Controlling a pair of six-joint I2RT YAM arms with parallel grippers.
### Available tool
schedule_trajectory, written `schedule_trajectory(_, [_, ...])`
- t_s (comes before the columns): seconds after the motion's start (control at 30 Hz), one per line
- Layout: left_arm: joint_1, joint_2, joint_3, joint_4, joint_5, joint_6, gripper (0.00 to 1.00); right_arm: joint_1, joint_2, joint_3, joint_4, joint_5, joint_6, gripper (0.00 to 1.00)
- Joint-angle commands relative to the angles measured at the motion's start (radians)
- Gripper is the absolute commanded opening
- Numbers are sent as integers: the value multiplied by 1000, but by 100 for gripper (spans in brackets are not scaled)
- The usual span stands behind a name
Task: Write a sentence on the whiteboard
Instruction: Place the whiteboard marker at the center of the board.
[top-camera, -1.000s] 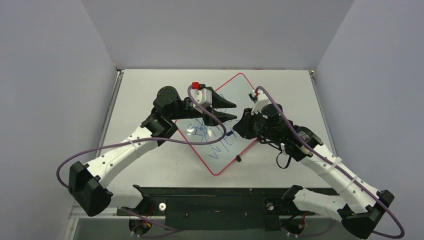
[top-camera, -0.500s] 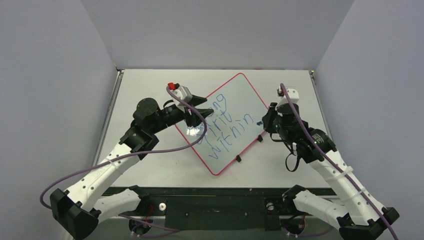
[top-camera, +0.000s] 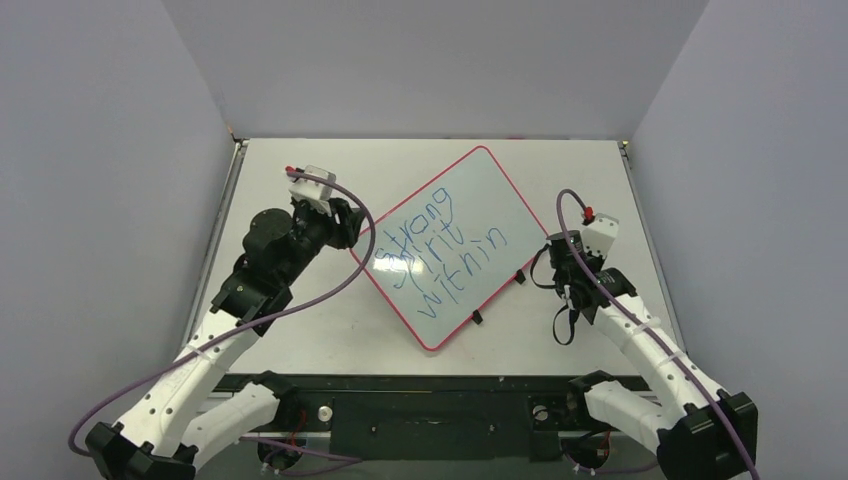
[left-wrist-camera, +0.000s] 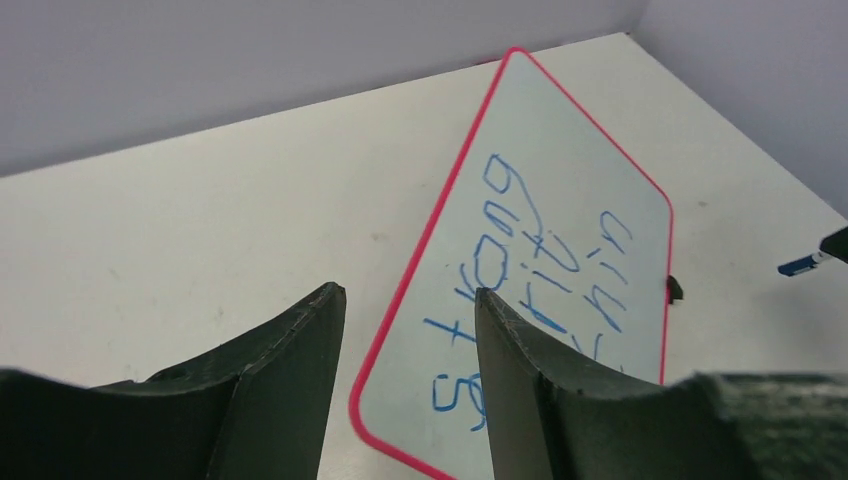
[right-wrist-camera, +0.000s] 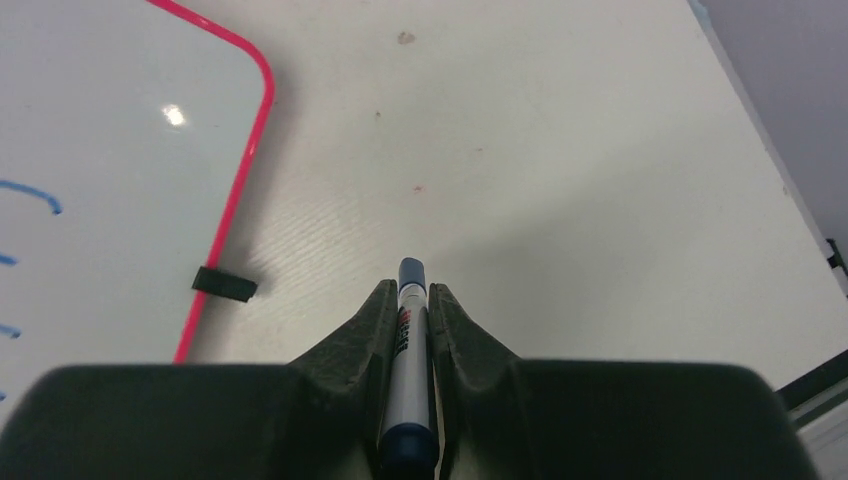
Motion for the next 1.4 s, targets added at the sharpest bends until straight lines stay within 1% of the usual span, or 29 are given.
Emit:
schedule_trajectory(0.0, [70,-61,-28,-66,-133,-48,48,-89,73,-57,177,-63,52,0])
schedule_trajectory(0.17, [140,-106,-73,-106,-194,-82,48,-131,173,-117,286,-134,69,0])
schedule_trajectory(0.27, [162,-137,-98,-114,-195,-91,48,-149,201,-170,342,-197,83,0])
schedule_trajectory(0.37, [180,-151,-118,-126,-208,-99,48,-160,248,-191,379,-225,86,0])
schedule_trajectory(0.57, [226,-145,-123,-165,-272,-136,49,-167,278,-147,328,-215,76,0])
schedule_trajectory(0.77, [273,-140,-142,-193,-312,-175,49,-183,233,-131,263,-191,64,0])
schedule_trajectory(0.8, [282,-141,-151,-193,-313,-179,49,-186,222,-132,255,-190,62,2])
schedule_trajectory(0.83, [285,-143,-157,-192,-313,-184,49,-188,218,-133,252,-192,62,5])
schedule_trajectory(0.87, [293,-144,-164,-192,-313,-188,49,-192,211,-133,245,-194,62,14])
schedule_trajectory(0.9, [296,-145,-168,-192,-312,-193,49,-193,206,-134,240,-196,61,20])
schedule_trajectory(0.93, [304,-145,-174,-192,-307,-197,50,-195,199,-134,233,-196,61,29])
schedule_trajectory(0.97, [307,-147,-176,-192,-302,-204,50,-196,194,-134,229,-197,61,33])
schedule_trajectory(1.0, [316,-148,-180,-192,-291,-207,50,-197,182,-133,221,-197,61,40])
schedule_trajectory(1.03, [320,-151,-181,-191,-283,-212,50,-198,175,-132,217,-194,62,44])
schedule_trajectory(1.07, [326,-151,-182,-191,-269,-214,50,-198,161,-130,207,-193,63,51])
schedule_trajectory(1.17, [338,-151,-180,-191,-256,-220,52,-199,131,-111,181,-178,60,63])
schedule_trajectory(1.2, [342,-150,-177,-191,-253,-223,52,-199,117,-106,168,-175,59,70])
schedule_trajectory(1.27, [348,-151,-176,-191,-250,-225,53,-200,96,-88,144,-165,55,78])
schedule_trajectory(1.37, [354,-151,-174,-193,-243,-225,53,-199,66,-57,111,-156,48,82])
